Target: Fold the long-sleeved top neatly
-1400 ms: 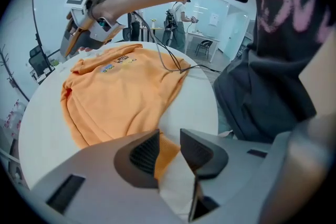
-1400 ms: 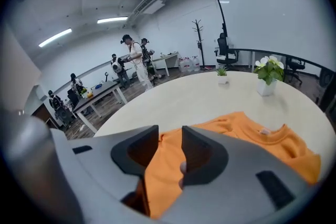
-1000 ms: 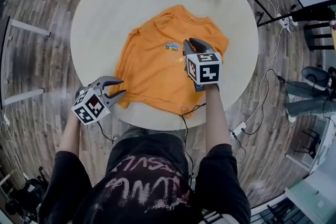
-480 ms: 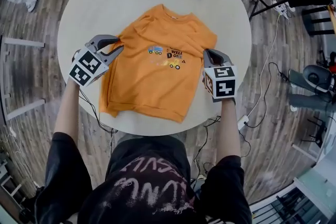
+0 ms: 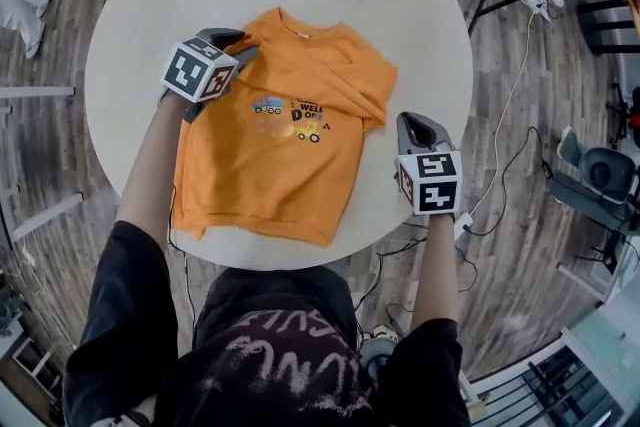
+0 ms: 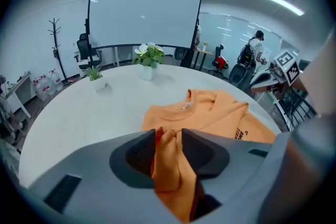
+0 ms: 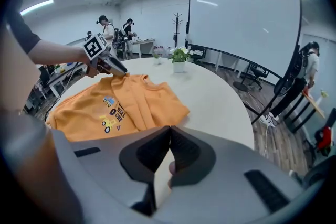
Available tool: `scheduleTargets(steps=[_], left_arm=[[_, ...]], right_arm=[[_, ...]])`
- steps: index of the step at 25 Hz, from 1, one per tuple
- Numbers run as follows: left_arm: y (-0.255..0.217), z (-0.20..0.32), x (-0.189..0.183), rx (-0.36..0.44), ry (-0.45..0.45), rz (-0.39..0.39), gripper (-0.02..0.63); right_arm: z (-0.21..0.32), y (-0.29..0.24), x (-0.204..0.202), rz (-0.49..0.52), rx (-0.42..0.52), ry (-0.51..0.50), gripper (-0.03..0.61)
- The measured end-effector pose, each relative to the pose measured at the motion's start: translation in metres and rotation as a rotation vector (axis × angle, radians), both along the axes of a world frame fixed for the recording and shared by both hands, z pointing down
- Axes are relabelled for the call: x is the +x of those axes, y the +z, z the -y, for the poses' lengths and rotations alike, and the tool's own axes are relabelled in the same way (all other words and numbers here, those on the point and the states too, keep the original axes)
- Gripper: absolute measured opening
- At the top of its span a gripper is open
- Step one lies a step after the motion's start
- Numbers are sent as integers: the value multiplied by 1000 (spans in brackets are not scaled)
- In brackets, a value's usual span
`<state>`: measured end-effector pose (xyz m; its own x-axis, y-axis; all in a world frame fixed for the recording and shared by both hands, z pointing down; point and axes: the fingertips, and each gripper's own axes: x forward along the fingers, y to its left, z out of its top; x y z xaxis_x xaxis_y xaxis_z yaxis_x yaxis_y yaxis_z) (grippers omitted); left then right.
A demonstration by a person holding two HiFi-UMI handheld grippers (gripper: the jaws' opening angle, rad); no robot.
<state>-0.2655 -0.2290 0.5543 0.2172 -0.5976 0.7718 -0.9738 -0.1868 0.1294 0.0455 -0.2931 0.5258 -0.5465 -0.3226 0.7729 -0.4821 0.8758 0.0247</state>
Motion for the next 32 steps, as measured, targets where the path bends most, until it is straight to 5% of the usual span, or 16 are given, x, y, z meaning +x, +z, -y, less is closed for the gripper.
scheduleTargets(steps=[4, 9, 17, 21, 27, 32], left_arm=[[10, 4, 2, -47, 22, 35, 99], [-21, 13, 8, 60, 77, 73, 23], [-111, -27, 62, 360, 468, 107, 23], [-86, -84, 69, 263, 561, 113, 23], [-15, -189, 105, -23, 740, 11, 77], [-7, -201, 76, -51, 602, -22, 112]], right_arm=[[5, 5, 8, 9, -4, 6, 8], [3, 5, 15, 27, -12, 27, 8], [-17, -13, 8, 54, 21, 55, 8], [-36, -19, 3, 51, 28, 59, 8], [-54, -17, -13, 23, 24, 27, 14], [-49, -7, -33, -5, 3, -16, 45]])
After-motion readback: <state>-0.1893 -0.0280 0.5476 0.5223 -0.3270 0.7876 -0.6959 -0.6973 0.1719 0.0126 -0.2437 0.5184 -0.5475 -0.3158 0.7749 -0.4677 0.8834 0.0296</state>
